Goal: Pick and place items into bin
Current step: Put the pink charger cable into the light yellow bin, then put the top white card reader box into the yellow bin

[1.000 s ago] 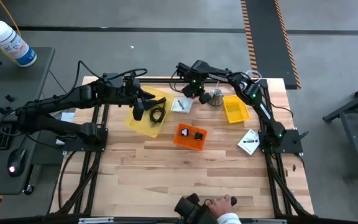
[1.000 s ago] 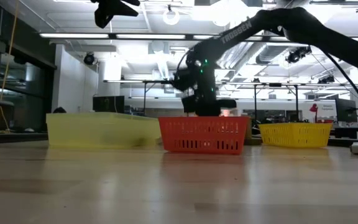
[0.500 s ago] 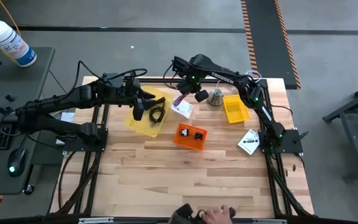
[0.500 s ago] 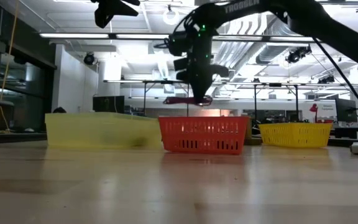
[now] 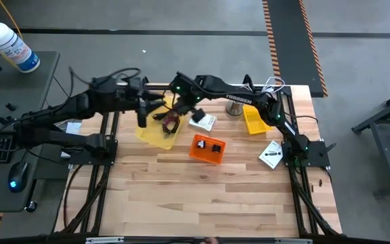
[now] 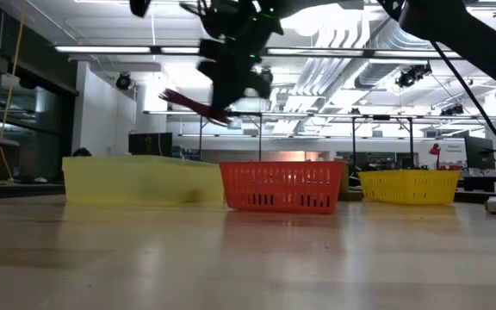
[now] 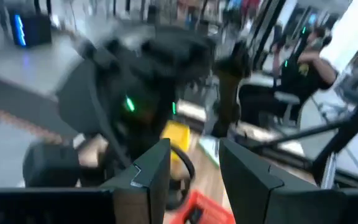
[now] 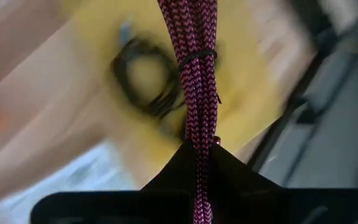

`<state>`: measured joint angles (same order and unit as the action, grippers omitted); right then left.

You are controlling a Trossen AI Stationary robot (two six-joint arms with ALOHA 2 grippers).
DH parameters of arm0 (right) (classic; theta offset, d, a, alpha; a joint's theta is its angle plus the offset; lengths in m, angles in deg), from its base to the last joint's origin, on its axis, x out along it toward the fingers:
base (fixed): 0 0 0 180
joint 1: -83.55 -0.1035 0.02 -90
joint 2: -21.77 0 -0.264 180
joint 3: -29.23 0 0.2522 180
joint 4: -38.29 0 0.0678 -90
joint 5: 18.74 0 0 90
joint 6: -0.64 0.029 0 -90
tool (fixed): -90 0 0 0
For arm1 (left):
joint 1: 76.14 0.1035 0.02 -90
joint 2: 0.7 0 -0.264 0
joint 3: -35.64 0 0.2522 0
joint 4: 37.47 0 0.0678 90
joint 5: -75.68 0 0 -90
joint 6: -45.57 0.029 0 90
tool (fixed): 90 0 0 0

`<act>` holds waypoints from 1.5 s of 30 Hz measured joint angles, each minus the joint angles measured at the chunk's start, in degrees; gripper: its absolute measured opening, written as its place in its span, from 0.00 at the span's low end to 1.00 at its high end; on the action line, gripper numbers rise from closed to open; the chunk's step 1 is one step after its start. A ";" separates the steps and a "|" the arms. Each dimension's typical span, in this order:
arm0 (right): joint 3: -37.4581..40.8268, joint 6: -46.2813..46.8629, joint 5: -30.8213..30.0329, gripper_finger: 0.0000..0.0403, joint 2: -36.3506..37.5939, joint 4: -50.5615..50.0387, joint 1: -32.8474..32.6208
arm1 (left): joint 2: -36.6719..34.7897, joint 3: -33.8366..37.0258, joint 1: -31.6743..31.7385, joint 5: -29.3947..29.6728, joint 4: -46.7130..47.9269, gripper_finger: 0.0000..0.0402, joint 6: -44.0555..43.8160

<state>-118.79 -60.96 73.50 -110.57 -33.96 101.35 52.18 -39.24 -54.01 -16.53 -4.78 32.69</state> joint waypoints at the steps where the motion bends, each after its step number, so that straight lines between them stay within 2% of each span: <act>1: 0.48 -0.08 0.00 0.02 0.00 3.11 -0.33 | -1.02 0.00 0.00 0.50 -0.67 0.31 0.64; 6: 2.98 -1.38 0.33 0.03 -0.04 13.91 -1.01 | -5.44 -0.04 0.00 3.98 -2.86 0.31 2.84; 9: 5.36 -1.31 0.04 0.08 -0.06 19.01 -1.21 | -7.02 -0.04 0.04 5.66 -2.43 0.31 3.55; 13: 6.73 0.63 0.34 0.18 -0.09 24.11 -1.48 | -7.73 -0.04 0.02 5.91 -2.33 0.31 3.62; 18: 6.78 4.78 2.93 0.34 -0.09 25.31 -1.50 | -7.56 -0.04 0.02 5.90 -0.82 0.31 3.62; 23: 6.82 5.56 0.26 0.48 -0.09 24.26 -1.60 | -7.07 0.00 0.02 5.93 -0.21 0.31 3.77; 27: 6.82 8.07 -6.18 0.54 0.35 23.91 -2.07 | -6.83 -0.02 0.00 6.40 -0.06 0.31 5.02; 35: 6.80 18.45 -8.73 0.52 5.65 14.21 -0.88 | -6.88 -0.02 0.03 8.48 1.06 0.31 5.19; 45: 6.78 43.81 -6.54 0.47 7.41 -7.80 4.63 | -5.20 -0.02 0.02 8.95 1.32 0.31 6.46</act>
<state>-112.01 -17.14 66.96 -103.16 -41.76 105.98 46.98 -39.26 -53.99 -7.59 -3.46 39.16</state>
